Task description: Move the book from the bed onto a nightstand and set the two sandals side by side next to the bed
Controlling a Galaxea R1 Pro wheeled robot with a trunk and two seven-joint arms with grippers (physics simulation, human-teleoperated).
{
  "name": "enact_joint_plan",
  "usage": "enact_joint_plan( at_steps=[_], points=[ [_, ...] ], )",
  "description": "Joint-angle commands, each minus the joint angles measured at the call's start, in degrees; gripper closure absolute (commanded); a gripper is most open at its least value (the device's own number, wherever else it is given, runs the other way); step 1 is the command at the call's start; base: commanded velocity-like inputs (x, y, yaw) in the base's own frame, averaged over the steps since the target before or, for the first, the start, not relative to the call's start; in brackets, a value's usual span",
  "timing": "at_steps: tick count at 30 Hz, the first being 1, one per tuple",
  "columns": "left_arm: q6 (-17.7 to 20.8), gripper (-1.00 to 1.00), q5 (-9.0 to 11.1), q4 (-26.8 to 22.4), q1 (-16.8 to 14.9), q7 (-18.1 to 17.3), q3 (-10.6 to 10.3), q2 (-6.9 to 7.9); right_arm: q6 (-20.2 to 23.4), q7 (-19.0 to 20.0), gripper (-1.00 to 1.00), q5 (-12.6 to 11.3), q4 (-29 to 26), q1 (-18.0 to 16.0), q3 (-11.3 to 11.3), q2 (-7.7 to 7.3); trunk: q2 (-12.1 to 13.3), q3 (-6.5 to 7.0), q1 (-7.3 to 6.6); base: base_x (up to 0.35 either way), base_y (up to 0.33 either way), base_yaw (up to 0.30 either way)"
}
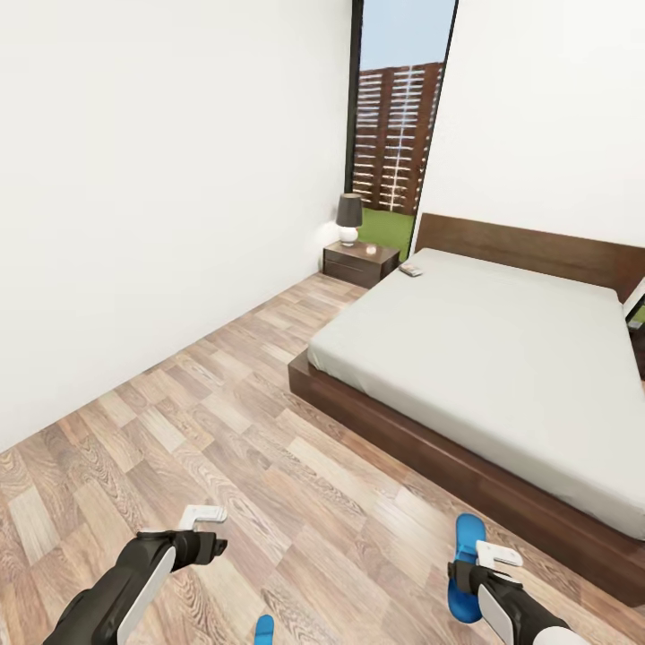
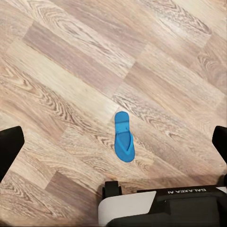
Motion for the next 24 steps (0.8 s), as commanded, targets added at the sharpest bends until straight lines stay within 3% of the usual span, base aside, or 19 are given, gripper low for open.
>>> enact_joint_plan(
  at_steps=[1,4,7,8,11,15,16,18,24],
  points=[
    [0.3,-1.0,0.1,0.6,-0.1,0.0,-0.1,-0.19,0.3,-0.1,1.0,-0.4,-0.1,0.0,-0.1,-0.03,-0.1,-0.11,0.03,-0.001,0.001,-0.003],
    [-0.1,-1.0,0.1,5.6,-0.1,0.0,-0.1,-1.89,0.3,-0.1,1.0,-0.5,-0.1,0.0,-0.2,-0.17,-0.1,-0.11,0.03,0.0,0.0,-0.001],
    [-3.6,-1.0,0.0,13.7,-1.4,0.1,-0.2,-3.98,0.3,0.0,1.0,-0.5,-0.1,0.0,-0.2,-0.28,-0.1,-0.11,0.03,0.0,0.0,0.0],
    [-5.2,-1.0,0.0,16.2,-2.0,0.1,-0.2,-4.34,0.3,0.0,1.0,-0.5,-0.2,0.0,-0.2,-0.29,-0.1,-0.11,0.03,0.0,0.0,0.0],
    [-14.2,-1.0,-0.1,30.9,-5.7,0.1,-0.2,-5.79,0.3,0.8,1.0,-0.5,-0.7,0.0,-0.1,-0.18,-0.1,-0.11,0.03,0.0,0.0,0.0],
    [-20.7,-1.0,-0.1,39.6,-8.2,0.1,-0.1,-6.6,2.2,1.6,1.0,-0.5,-5.4,0.0,0.1,0.27,-0.1,-0.11,0.03,0.0,0.0,0.0],
    [-21.3,-1.0,-0.1,40.5,-8.4,0.1,-0.1,-6.68,3.7,1.7,1.0,-0.5,-7.2,0.0,0.2,0.44,-0.1,-0.11,0.03,0.0,0.0,0.0],
    [-23.0,-1.0,0.0,42.6,-9.0,0.2,0.0,-6.86,13.8,1.7,1.0,-0.4,-15.8,0.0,1.5,1.81,-0.1,-0.11,0.03,0.0,0.0,0.0],
    [-24.1,-1.0,0.1,43.9,-9.3,0.2,0.2,-6.86,26.4,0.0,1.0,-0.5,-29.3,0.3,4.7,4.25,-0.1,-0.11,0.03,0.0,0.0,0.0]
  ],
)
